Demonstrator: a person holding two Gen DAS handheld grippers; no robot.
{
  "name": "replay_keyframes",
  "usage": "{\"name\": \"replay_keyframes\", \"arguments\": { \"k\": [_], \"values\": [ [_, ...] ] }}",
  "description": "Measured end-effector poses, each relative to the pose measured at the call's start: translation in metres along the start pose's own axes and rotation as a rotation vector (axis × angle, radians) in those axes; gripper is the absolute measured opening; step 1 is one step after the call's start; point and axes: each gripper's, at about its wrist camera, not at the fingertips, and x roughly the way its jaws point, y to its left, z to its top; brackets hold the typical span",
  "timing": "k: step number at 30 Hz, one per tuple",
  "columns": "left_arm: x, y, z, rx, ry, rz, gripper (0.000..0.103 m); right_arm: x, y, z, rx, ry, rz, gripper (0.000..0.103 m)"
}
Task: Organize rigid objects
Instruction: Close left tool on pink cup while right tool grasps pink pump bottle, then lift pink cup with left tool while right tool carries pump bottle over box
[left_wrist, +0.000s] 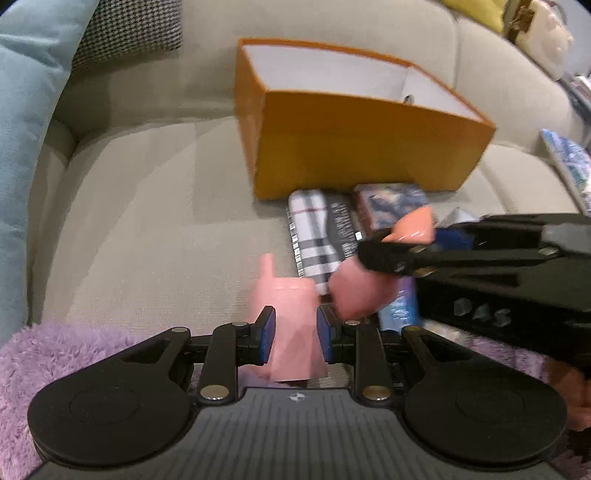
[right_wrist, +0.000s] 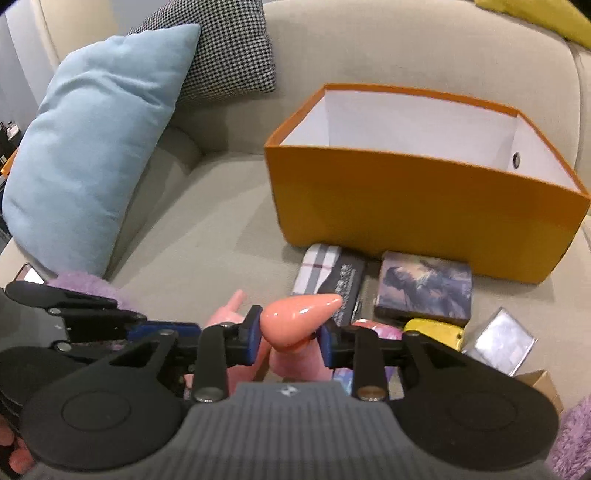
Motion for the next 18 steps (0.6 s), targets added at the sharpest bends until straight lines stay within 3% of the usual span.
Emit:
{"name": "replay_keyframes", "arguments": {
  "k": [1, 3, 5, 7, 15, 18],
  "values": [
    [0.002, 0.0, 0.001, -0.003, 0.008, 0.021, 0.047, -0.001, -0.002, 0.002, 0.012, -0.004, 0.002, 0.03],
    [0.005, 0.002, 0.003, -0.016, 0.016, 0.043, 0.061, -0.005, -0.007, 0.004, 0.031, -0.012, -0.005, 0.03],
    [0.011, 0.004, 0.006, -0.025, 0.033, 0.049, 0.063, -0.007, -0.011, 0.005, 0.037, -0.013, -0.028, 0.029],
    [0.018, 0.005, 0.008, -0.031, 0.053, 0.044, 0.071, -0.006, -0.016, 0.005, 0.047, -0.003, -0.034, 0.029],
    [0.048, -0.002, 0.024, 0.002, 0.146, 0.057, 0.071, -0.005, -0.026, 0.005, 0.071, -0.003, -0.013, 0.029],
    [0.054, -0.005, 0.025, 0.031, 0.176, 0.064, 0.064, -0.005, -0.029, 0.005, 0.078, -0.002, -0.007, 0.029]
  ]
}}
